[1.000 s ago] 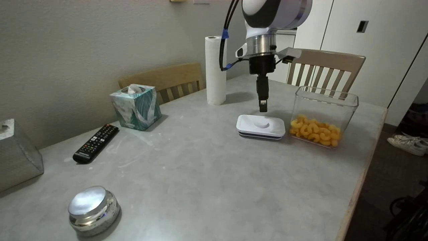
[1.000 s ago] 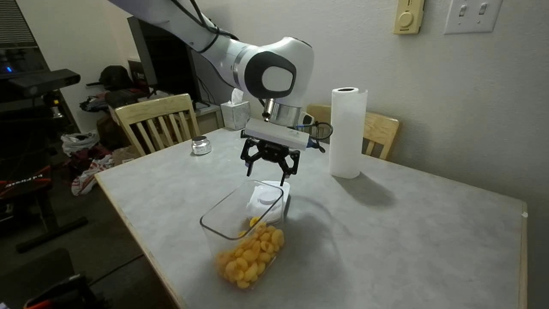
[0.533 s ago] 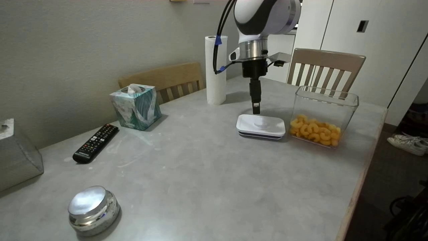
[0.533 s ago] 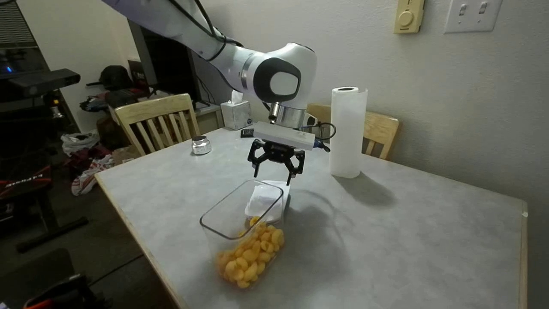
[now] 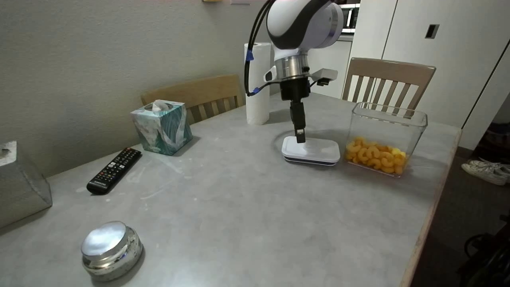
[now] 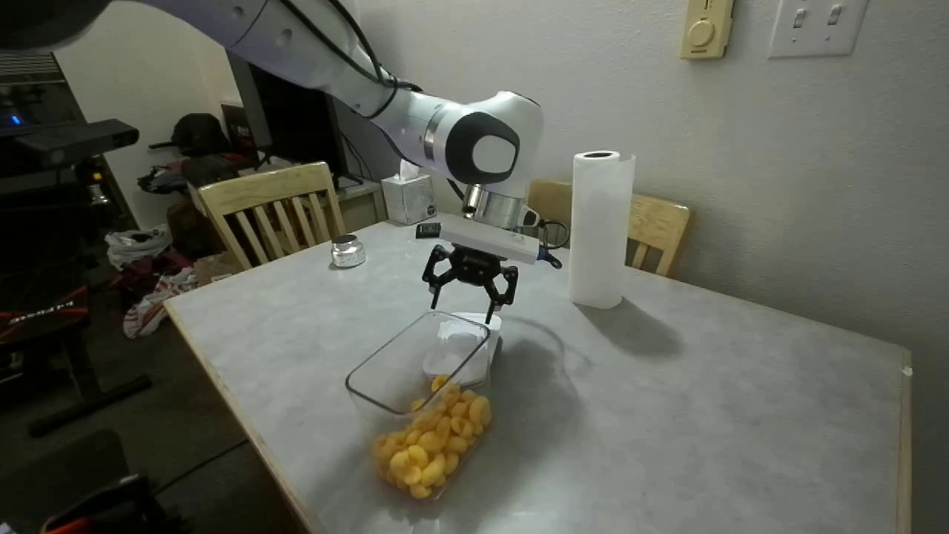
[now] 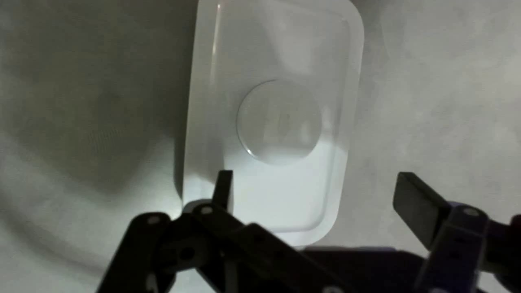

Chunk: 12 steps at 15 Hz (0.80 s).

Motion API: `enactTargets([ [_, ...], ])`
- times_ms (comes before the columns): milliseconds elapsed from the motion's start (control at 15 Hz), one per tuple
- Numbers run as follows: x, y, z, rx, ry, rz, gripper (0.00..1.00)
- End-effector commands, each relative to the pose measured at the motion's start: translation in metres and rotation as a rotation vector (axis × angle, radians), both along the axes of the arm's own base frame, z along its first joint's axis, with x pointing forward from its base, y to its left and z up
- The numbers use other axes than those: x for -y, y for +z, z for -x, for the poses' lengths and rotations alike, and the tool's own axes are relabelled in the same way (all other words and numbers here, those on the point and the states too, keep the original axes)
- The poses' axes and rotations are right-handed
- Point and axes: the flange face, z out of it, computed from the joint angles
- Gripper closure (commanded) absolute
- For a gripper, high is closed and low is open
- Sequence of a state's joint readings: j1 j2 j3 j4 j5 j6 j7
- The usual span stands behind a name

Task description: Cover the container with the white lid and then press the button atop the lid

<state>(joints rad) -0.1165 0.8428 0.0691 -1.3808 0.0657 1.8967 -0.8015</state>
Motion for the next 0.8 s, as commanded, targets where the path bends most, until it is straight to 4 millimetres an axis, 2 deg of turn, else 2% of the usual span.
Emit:
enactTargets([
  [0, 0.000, 0.002, -0.001, -0.001, 0.004, -0.003, 0.00],
  [133, -0.005, 0.007, -0.005, -0.006, 0.020, 0.005, 0.00],
  [267, -0.010, 0.004, -0.005, -0.017, 0.015, 0.007, 0.00],
  [733, -0.006, -0.019, 0.011, -0.056, -0.077, 0.047, 0.00],
])
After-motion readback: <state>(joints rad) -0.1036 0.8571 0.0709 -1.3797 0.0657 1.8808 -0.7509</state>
